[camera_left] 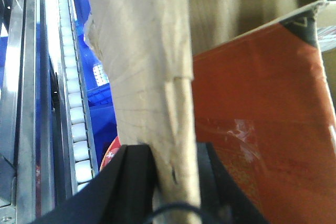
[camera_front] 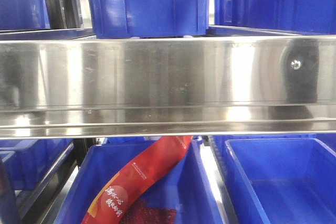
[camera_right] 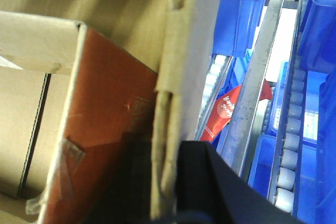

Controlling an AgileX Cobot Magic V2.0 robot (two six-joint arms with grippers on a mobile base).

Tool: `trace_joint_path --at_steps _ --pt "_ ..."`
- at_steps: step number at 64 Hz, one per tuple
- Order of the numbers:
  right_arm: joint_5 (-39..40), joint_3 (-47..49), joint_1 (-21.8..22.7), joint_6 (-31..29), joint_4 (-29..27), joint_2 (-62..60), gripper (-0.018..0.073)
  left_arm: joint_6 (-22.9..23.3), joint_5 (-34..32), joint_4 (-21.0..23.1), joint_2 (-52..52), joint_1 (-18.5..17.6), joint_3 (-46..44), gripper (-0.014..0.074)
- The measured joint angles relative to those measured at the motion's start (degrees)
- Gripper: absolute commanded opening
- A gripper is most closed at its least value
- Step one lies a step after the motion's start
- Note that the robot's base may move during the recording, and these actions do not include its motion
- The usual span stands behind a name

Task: Stack two boxes on right shelf middle

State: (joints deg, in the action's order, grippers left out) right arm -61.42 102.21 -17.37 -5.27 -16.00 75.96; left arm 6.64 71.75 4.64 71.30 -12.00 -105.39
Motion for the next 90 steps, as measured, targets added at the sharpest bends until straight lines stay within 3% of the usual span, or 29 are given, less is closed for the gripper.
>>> trace_joint_path --at_steps 13,39,47,53,57,66,71,90 --pt "0.6 0.0 0.0 0.0 0.0 0.4 -0.0154 0.0 -0.3 -0.6 0.9 0.0 0.0 -0.0111" --pt "-3.0 0.0 0.0 0.2 1.0 11.4 -0.0154 0.0 0.0 -5.6 13.9 0.0 0.0 -0.0111" --pt "-3.7 0.0 0.0 0.2 1.0 14.5 -0.0108 0.0 0.1 -6.7 16.3 0.0 0.0 -0.0099" --pt "-3.7 0.0 0.0 0.2 0.9 15.8 -0.0012 0.0 0.1 -7.3 17.5 0.0 0.0 -0.0008" --pt "-3.7 0.0 0.0 0.2 0.8 16.4 0.0091 0.0 0.1 -7.4 17.8 0.0 0.0 0.0113" --pt "-2.5 0.0 0.1 0.3 0.8 16.6 0.0432 0.0 -0.7 -9.0 18.0 0.0 0.0 0.0445" --pt "-2.0 0.0 0.4 0.7 1.4 16.5 0.0562 -0.1 -1.0 -9.9 17.8 0.0 0.0 0.0547" --pt "-1.3 0.0 0.5 1.2 1.4 11.8 0.0568 -0.1 -1.2 -9.4 12.8 0.0 0.0 0.0568"
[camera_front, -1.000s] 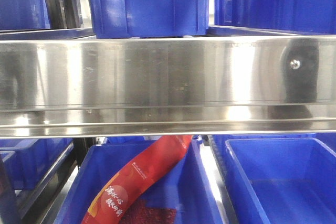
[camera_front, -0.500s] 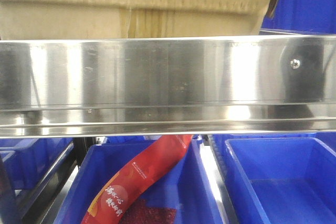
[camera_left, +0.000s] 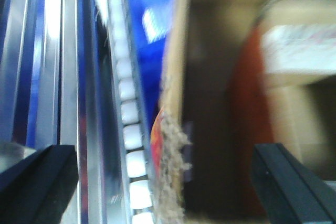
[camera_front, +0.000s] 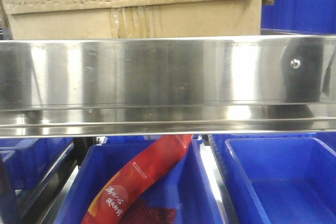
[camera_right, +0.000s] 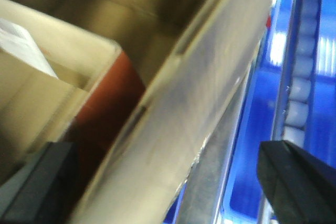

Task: Stack two boxes on right shelf middle

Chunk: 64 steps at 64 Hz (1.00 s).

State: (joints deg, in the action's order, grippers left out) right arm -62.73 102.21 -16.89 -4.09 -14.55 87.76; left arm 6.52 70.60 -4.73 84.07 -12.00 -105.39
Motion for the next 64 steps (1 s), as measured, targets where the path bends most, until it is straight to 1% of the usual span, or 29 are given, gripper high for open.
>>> trace_joint_path --at_steps 3,5,10,13,14,16,17,21,24,26,27,33,38,43,48,54,64 --pt "0.4 0.0 0.0 0.0 0.0 -1.6 0.0554 -0.1 -0.1 0.0 -1.8 0.0 0.0 0.0562" --pt "0.4 0.0 0.0 0.0 0.0 -2.8 0.0527 -0.1 -0.1 0.0 -2.9 0.0 0.0 0.0553" --pt "0.4 0.0 0.0 0.0 0.1 -6.1 0.0434 -0.1 -0.1 0.0 -5.8 0.0 0.0 0.0498" --pt "0.4 0.0 0.0 0.0 0.1 -8.2 0.0335 -0.1 -0.1 0.0 -7.7 0.0 0.0 0.0446" --pt "0.4 0.0 0.0 0.0 0.1 -8.8 0.0286 -0.1 -0.1 0.0 -8.2 0.0 0.0 0.0415" --pt "0.4 0.0 0.0 0.0 0.1 -10.3 0.0216 -0.1 -0.1 0.0 -9.5 0.0 0.0 0.0369" --pt "0.4 0.0 0.0 0.0 0.1 -11.1 0.0161 -0.1 -0.1 0.0 -10.0 0.0 0.0 0.0332" --pt "0.4 -0.3 0.0 0.0 0.3 -13.7 0.0015 -0.1 -0.1 0.0 -12.4 0.0 0.0 0.0219" --pt "0.4 -1.1 0.0 0.0 0.5 -15.5 -0.0118 -0.1 -0.2 0.0 -14.0 0.0 0.6 0.013" --pt "0.6 -2.0 0.0 0.0 1.0 -16.9 -0.0171 -0.1 -0.2 0.0 -15.3 0.0 1.2 0.008" --pt "0.7 -2.5 0.0 0.0 1.1 -17.5 -0.0167 -0.1 -0.2 0.0 -15.9 0.0 1.6 0.0043" --pt "2.1 -7.1 0.0 0.0 2.6 -22.0 -0.0153 -0.1 -0.4 0.0 -20.1 0.0 5.3 -0.0106" --pt "3.8 -11.6 0.0 0.0 3.5 -25.5 -0.0153 -0.2 -2.1 -0.1 -24.3 0.0 10.3 -0.0111" --pt "6.2 -17.4 0.0 -0.6 4.1 -29.5 -0.0153 -0.2 -5.9 -0.1 -28.5 0.0 16.0 -0.0111" --pt "9.5 -23.3 0.0 -1.7 4.4 -33.5 -0.0153 -0.2 -10.9 -0.1 -33.4 0.0 23.1 -0.0111" --pt "14.8 -31.4 0.0 -3.2 4.5 -39.0 -0.0153 -0.2 -18.3 -0.1 -39.4 0.0 31.9 -0.0111" --pt "23.9 -45.6 0.0 -7.0 4.5 -48.8 -0.0153 -0.2 -29.1 -0.2 -49.5 0.0 47.1 -0.0111"
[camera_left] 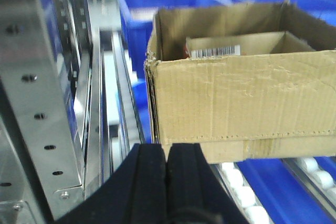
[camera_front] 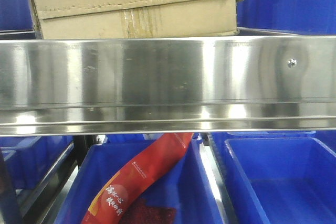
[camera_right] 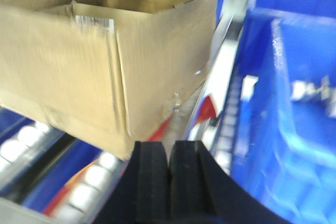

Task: Stack two boxes on right shelf middle

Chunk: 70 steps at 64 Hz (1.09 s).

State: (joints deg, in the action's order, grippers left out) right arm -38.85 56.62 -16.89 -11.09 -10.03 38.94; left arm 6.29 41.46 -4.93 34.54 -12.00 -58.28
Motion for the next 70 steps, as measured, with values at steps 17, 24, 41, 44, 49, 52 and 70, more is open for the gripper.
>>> trace_joint_path --at_steps 17,24,41,44,49,52,70 --pt "13.3 -20.3 0.0 -1.9 1.1 -12.9 -0.0153 0.0 -18.0 0.0 -12.2 0.0 22.4 -0.0111" --pt "18.3 -25.6 0.0 -2.0 1.1 -15.8 -0.0153 0.0 -23.2 0.2 -14.6 0.0 27.6 -0.0111" --pt "23.5 -27.5 0.0 -2.3 1.1 -16.5 -0.0153 0.0 -25.7 0.3 -15.4 0.0 29.3 -0.0111" --pt "23.6 -27.5 0.0 -2.3 1.1 -16.5 -0.0153 0.0 -25.7 0.3 -15.4 0.0 29.3 -0.0111" --pt "23.6 -27.5 0.0 -2.3 1.1 -16.5 -0.0153 0.0 -25.8 0.3 -15.4 0.0 29.3 -0.0111" --pt "23.6 -27.5 0.0 -2.3 1.1 -16.5 -0.0153 0.0 -25.8 0.3 -15.4 0.0 29.3 -0.0111" --pt "23.6 -27.5 0.0 -2.4 1.1 -16.5 -0.0153 0.0 -25.9 0.3 -15.4 0.0 29.3 -0.0111"
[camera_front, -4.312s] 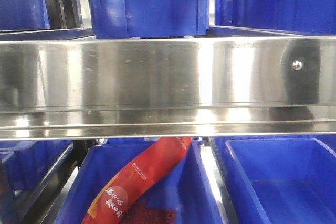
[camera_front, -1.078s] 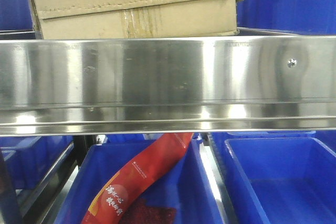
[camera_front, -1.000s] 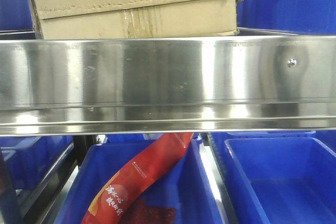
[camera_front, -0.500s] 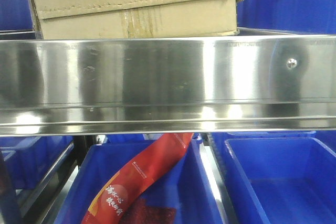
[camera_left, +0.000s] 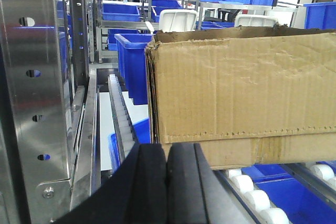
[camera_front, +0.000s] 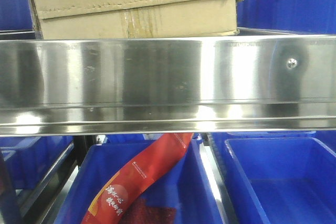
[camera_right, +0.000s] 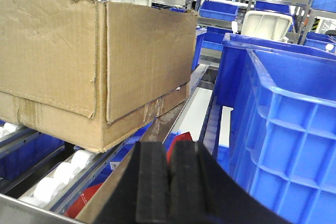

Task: Stack two boxes on right shelf middle

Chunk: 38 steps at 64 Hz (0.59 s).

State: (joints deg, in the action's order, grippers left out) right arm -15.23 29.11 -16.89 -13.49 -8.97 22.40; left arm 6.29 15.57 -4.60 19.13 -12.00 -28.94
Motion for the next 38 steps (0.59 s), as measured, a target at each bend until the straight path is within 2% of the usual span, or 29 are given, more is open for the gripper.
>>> trace_joint_path --at_steps 9,17,26,38 --pt "0.1 0.0 0.0 0.0 0.0 0.0 -0.0153 0.0 -0.7 -1.9 -1.4 2.0 1.8 -0.0111" --pt "0.1 0.0 0.0 0.0 0.0 0.0 -0.0153 0.0 -3.2 -2.3 -6.0 6.8 6.9 -0.0111" --pt "0.1 0.0 0.0 0.0 0.0 0.0 -0.0153 -0.4 -9.4 -1.3 -12.3 11.9 16.1 -0.0111" --pt "0.1 0.0 0.0 0.0 0.0 0.0 -0.0153 -2.2 -17.6 0.7 -17.9 13.3 28.0 -0.0111"
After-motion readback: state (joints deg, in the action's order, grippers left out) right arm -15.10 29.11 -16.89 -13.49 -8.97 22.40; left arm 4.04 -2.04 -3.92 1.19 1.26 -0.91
